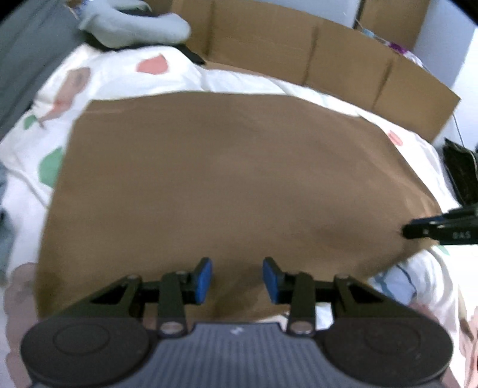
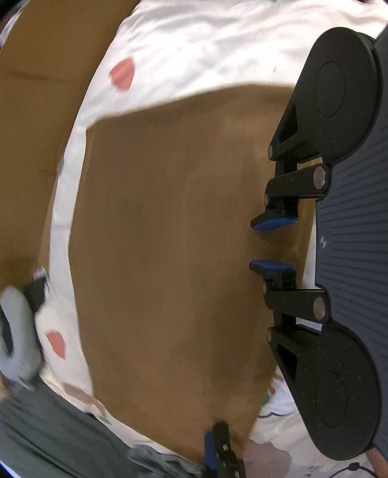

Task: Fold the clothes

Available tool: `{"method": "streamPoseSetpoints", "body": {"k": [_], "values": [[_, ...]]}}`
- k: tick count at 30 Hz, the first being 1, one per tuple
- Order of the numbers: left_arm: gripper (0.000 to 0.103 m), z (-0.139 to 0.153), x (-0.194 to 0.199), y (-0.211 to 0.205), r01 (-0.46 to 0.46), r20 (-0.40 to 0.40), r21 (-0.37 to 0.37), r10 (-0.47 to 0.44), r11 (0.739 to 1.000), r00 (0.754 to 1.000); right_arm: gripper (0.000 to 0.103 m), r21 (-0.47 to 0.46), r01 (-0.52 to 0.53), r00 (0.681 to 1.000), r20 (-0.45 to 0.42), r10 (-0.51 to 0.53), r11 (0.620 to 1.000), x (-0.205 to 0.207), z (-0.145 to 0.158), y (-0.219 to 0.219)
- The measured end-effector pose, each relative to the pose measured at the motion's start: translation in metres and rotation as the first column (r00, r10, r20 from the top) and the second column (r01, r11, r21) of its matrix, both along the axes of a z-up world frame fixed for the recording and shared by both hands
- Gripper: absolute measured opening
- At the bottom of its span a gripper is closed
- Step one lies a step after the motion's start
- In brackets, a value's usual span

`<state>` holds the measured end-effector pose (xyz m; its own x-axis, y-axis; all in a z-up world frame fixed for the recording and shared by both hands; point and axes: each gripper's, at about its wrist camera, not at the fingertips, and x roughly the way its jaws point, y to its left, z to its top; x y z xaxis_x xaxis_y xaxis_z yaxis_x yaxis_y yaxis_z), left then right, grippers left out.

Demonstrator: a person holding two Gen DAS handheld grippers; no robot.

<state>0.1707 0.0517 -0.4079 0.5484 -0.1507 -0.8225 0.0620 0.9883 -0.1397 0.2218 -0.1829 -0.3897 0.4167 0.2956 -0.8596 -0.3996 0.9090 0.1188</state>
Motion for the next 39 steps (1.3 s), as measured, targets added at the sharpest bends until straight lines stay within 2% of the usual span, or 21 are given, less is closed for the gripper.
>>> {"method": "streamPoseSetpoints", "body": {"k": [5,8,11,15,25,30,39], "values": [[0.041,-0.012,-0.01,0.001,0.02,-0.047,0.011,-0.019,1.0,0.999,0.03,-0.034,-0.052,0.998,-0.025,0.051,0.998,-0.012,-0.007,0.015],[0.042,-0.015,-0.018,0.0,0.045,-0.059,0.026,-0.044,0.999,0.997,0.03,-0.023,-0.031,0.997,-0.066,0.029,0.999,-0.011,-0.007,0.013],[0.042,-0.011,-0.022,0.002,0.033,-0.047,0.009,-0.032,0.999,0.998,0.03,-0.022,-0.035,0.997,-0.065,0.034,0.999,-0.011,-0.001,0.015],[0.042,-0.002,-0.018,0.004,0.034,0.008,-0.032,-0.034,0.999,0.999,0.03,0.029,-0.085,0.996,-0.031,0.086,0.996,-0.015,0.009,0.026],[0.04,-0.003,0.008,-0.035,0.148,0.036,-0.08,-0.145,0.986,0.989,0.03,0.024,-0.209,0.978,0.012,0.208,0.978,-0.016,0.001,0.077],[0.04,-0.02,0.008,-0.05,0.203,0.016,-0.026,-0.202,0.979,0.979,0.029,-0.014,-0.238,0.971,0.008,0.238,0.971,-0.019,-0.009,0.087],[0.04,-0.017,-0.006,-0.054,0.23,0.023,0.015,-0.23,0.973,0.973,0.028,-0.049,-0.296,0.955,0.008,0.297,0.954,-0.035,-0.005,0.085]]}}
